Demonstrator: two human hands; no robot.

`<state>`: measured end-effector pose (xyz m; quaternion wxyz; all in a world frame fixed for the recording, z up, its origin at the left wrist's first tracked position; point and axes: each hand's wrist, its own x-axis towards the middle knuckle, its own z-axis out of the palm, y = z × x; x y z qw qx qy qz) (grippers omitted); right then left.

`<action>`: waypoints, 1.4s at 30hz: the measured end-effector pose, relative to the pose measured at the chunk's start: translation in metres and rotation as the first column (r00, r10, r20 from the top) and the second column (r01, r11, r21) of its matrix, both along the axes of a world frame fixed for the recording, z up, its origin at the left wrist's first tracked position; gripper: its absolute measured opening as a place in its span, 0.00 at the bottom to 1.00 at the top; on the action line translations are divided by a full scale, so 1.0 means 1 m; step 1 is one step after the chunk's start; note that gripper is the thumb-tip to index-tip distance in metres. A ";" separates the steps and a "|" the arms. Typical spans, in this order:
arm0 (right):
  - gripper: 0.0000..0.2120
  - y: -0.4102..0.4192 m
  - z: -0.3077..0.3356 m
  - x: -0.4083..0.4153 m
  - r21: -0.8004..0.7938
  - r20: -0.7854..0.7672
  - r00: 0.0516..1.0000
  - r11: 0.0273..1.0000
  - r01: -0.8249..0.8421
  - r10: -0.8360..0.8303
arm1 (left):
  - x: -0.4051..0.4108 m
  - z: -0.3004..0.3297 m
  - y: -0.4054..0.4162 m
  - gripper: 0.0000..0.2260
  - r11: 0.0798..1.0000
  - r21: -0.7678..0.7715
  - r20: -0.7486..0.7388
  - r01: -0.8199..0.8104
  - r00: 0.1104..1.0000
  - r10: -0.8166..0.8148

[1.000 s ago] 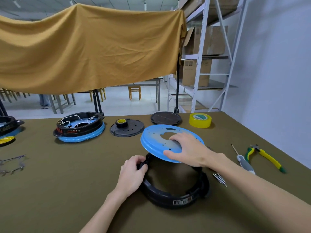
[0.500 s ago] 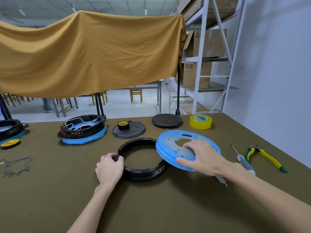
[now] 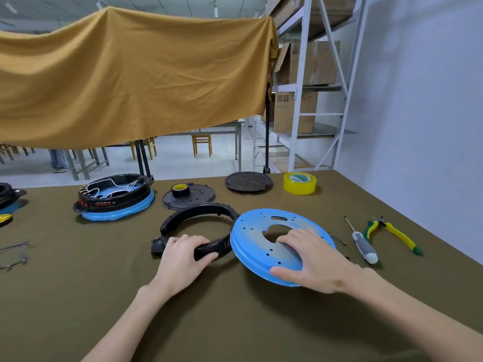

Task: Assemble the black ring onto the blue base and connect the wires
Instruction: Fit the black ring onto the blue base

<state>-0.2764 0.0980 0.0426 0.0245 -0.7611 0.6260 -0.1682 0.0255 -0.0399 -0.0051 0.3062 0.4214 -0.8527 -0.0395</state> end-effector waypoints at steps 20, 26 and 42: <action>0.38 -0.001 -0.027 -0.009 0.093 0.109 0.992 0.994 0.058 -0.068 | -0.038 0.013 0.026 0.11 0.997 -0.071 -0.144 -0.007 0.990 -0.003; 0.58 -0.012 -0.041 -0.012 0.204 0.311 0.949 0.979 -0.027 -0.039 | -0.062 0.005 0.039 0.12 0.974 -0.199 -0.068 0.112 0.989 -0.128; 0.55 -0.063 -0.027 0.007 0.190 0.680 0.678 0.960 0.204 -0.279 | -0.029 0.000 -0.005 0.19 0.827 0.558 -0.600 0.070 0.723 0.343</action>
